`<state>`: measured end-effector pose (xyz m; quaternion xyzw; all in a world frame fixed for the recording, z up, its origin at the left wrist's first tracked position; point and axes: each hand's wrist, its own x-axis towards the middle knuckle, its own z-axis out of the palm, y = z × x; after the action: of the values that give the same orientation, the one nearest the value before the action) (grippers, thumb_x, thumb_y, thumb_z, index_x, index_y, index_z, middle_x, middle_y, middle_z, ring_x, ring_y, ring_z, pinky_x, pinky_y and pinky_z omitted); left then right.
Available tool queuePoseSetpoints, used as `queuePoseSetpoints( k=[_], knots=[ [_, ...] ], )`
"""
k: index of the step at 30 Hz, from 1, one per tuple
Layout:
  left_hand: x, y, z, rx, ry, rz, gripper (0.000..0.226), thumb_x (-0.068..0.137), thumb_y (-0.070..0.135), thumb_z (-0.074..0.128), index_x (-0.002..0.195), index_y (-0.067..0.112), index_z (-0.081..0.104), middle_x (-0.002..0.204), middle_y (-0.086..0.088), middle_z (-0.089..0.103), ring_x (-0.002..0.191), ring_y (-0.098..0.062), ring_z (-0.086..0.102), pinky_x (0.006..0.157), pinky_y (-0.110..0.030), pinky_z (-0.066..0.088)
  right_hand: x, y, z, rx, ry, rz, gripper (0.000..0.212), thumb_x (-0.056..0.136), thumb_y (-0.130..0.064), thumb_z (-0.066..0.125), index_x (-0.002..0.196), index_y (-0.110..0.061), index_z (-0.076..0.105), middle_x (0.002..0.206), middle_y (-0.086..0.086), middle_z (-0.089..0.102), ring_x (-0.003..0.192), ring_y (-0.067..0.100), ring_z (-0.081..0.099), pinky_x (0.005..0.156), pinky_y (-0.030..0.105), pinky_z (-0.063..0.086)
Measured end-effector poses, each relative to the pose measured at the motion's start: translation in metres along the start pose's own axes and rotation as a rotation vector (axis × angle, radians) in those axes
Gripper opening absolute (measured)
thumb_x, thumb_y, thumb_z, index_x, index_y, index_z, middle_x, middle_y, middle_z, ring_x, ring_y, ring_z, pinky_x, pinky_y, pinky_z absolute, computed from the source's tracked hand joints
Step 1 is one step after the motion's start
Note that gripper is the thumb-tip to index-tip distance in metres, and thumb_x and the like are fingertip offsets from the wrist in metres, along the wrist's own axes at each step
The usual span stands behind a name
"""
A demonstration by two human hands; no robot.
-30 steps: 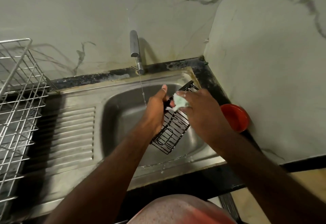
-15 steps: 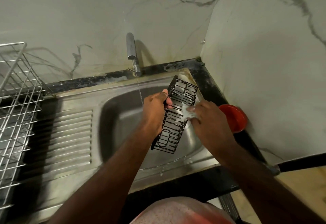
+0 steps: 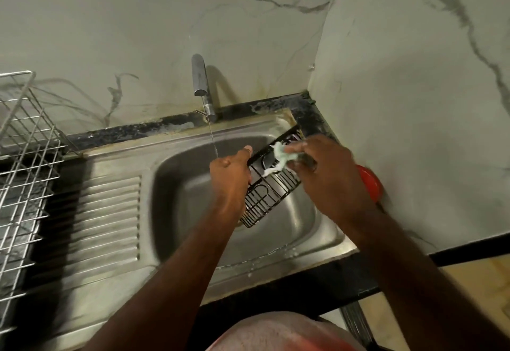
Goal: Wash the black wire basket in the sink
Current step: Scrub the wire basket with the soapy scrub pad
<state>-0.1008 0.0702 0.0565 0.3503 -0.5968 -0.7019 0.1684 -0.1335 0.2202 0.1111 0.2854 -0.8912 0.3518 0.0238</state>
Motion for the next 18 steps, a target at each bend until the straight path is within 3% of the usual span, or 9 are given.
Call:
queuePoseSetpoints(
  k=[3,5,9,12,14,16,18],
  knots=[
    [0.001,0.002,0.005,-0.004,0.044,0.061,0.033,0.093,0.025,0.065,0.067,0.006,0.056,0.059,-0.009,0.043,0.053,-0.021,0.038,0.053,-0.029,0.038,0.016,-0.009,0.022,-0.162,-0.086,-0.090,0.028,0.093,-0.010,0.060,0.121,-0.011,0.066,0.117,0.003,0.062,0.104,0.010,0.055,0.089,0.014,0.035],
    [0.004,0.005,0.005,0.005,0.062,0.070,0.027,0.093,0.020,0.064,0.070,0.007,0.057,0.067,-0.010,0.046,0.059,-0.023,0.037,0.052,-0.029,0.036,0.015,-0.014,0.023,-0.217,-0.148,-0.125,0.031,0.094,-0.009,0.059,0.124,-0.010,0.064,0.118,0.004,0.063,0.104,0.009,0.051,0.085,0.013,0.030],
    [0.007,0.001,0.002,0.032,0.066,0.058,0.043,0.091,0.012,0.063,0.055,0.013,0.038,0.056,-0.005,0.029,0.054,-0.022,0.026,0.054,-0.033,0.030,-0.010,-0.008,0.016,-0.331,-0.332,-0.264,0.037,0.096,-0.007,0.052,0.132,-0.017,0.059,0.131,-0.001,0.059,0.119,0.014,0.048,0.097,0.018,0.028],
    [0.008,0.000,0.001,0.035,0.085,0.018,0.054,0.091,0.009,0.062,0.050,0.021,0.028,0.045,0.005,0.023,0.040,-0.012,0.019,0.046,-0.026,0.024,-0.024,0.003,0.016,-0.362,-0.445,-0.280,0.039,0.096,-0.007,0.051,0.131,-0.021,0.060,0.129,-0.007,0.059,0.119,0.011,0.043,0.090,0.015,0.019],
    [0.012,0.001,0.000,0.001,0.100,-0.003,0.056,0.091,0.007,0.061,0.051,0.022,0.026,0.044,0.007,0.020,0.038,-0.009,0.016,0.044,-0.025,0.024,-0.030,0.007,0.013,-0.311,-0.474,-0.252,0.037,0.097,-0.008,0.050,0.130,-0.024,0.060,0.127,-0.008,0.058,0.117,0.007,0.042,0.089,0.011,0.022],
    [0.014,0.002,-0.003,-0.010,0.120,-0.020,0.055,0.092,0.006,0.060,0.052,0.021,0.026,0.044,0.008,0.020,0.039,-0.009,0.016,0.047,-0.023,0.035,-0.030,0.006,0.005,-0.257,-0.469,-0.193,0.034,0.099,-0.011,0.049,0.128,-0.023,0.060,0.126,-0.008,0.057,0.115,0.004,0.045,0.096,0.010,0.029],
    [0.016,0.002,-0.005,-0.017,0.145,-0.031,0.054,0.092,0.008,0.061,0.053,0.022,0.027,0.045,0.008,0.020,0.042,-0.011,0.017,0.057,-0.026,0.042,-0.021,0.006,-0.005,-0.157,-0.422,-0.068,0.026,0.098,-0.013,0.053,0.120,-0.019,0.065,0.119,-0.006,0.060,0.107,0.004,0.054,0.098,0.019,0.044]
  ],
)
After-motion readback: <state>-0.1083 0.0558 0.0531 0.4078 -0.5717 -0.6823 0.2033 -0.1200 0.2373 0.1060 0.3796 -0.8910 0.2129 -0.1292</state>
